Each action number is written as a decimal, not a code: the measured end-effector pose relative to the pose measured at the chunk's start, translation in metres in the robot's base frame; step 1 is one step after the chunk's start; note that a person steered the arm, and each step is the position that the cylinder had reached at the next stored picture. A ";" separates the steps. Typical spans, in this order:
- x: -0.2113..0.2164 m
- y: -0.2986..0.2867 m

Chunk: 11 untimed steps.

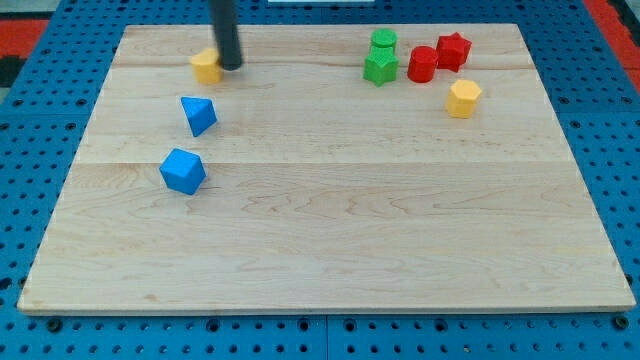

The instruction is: Push the green blocks slightly to the bottom of the board

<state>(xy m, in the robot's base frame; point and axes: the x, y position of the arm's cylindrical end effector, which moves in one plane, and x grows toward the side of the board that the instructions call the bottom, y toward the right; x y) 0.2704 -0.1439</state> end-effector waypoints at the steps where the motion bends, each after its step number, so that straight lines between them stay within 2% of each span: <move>1: -0.002 0.035; 3: -0.077 0.196; 4: -0.077 0.244; 5: -0.060 0.254; 6: -0.045 0.196; 7: -0.027 0.188; 8: -0.028 0.217; 9: -0.007 0.208; 10: 0.011 0.153; 11: 0.012 0.139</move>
